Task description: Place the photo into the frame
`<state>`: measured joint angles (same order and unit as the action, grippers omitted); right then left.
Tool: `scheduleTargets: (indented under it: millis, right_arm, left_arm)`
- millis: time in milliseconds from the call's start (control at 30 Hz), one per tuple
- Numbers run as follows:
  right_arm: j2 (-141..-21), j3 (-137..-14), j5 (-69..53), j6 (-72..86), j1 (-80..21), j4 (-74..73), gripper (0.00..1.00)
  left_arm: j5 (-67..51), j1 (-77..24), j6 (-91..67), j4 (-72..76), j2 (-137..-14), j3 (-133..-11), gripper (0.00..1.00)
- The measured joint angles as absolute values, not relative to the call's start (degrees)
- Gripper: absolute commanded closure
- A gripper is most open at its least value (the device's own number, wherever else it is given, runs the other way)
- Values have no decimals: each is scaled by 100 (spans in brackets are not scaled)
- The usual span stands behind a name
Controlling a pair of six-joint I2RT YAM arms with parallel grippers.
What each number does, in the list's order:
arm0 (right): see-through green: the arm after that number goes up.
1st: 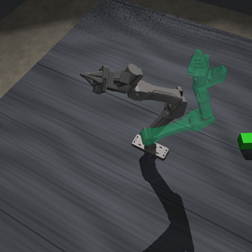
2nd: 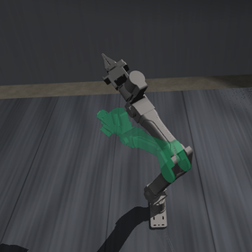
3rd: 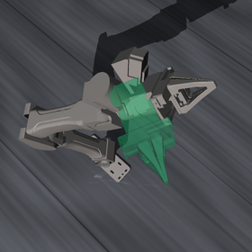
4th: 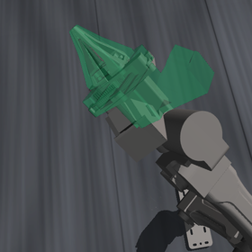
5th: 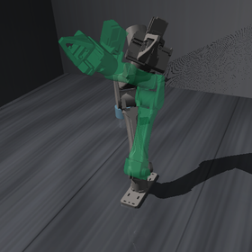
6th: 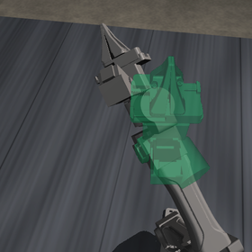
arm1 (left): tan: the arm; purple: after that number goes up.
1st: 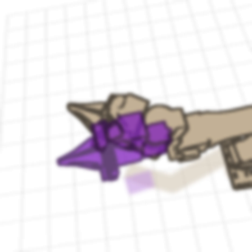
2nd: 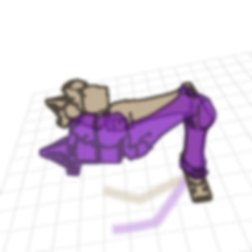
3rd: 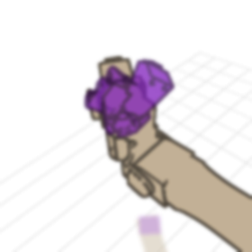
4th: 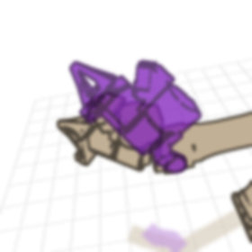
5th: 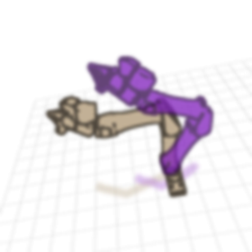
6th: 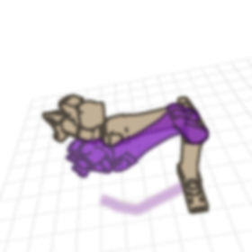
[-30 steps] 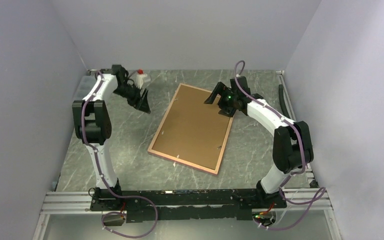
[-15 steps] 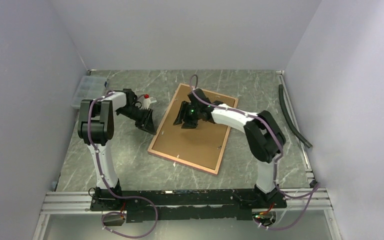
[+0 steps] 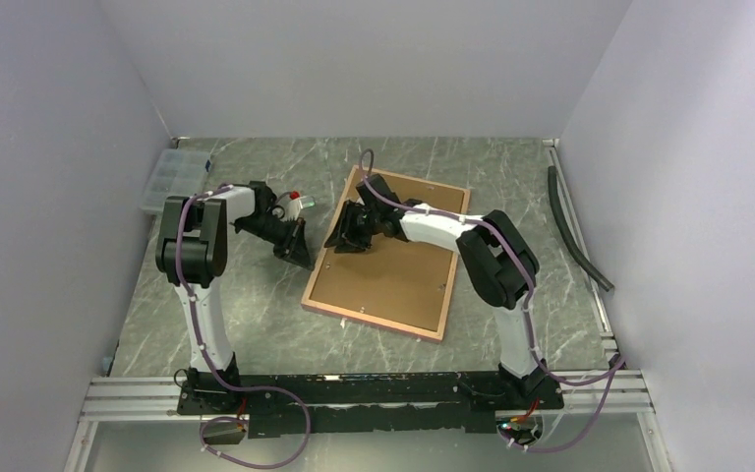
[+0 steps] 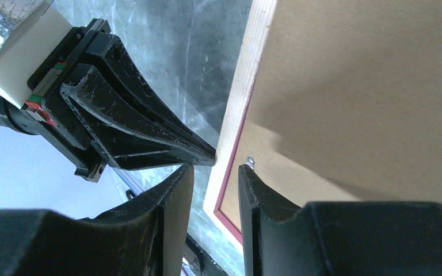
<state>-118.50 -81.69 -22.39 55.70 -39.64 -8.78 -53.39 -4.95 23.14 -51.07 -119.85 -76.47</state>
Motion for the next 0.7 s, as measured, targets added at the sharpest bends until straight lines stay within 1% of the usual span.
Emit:
scheduleTargets:
  millis: [367, 700]
  right_arm:
    - [-12162, -8169, -2414, 5564, -4047, -849, 62]
    - [-12191, -8134, -2484, 5535, -4047, -803, 63]
  left_arm:
    - [-5461, -558, 2257, -5026, -11983, -7537, 97]
    - [-5454, -558, 2222, -4958, -11939, -7489, 97]
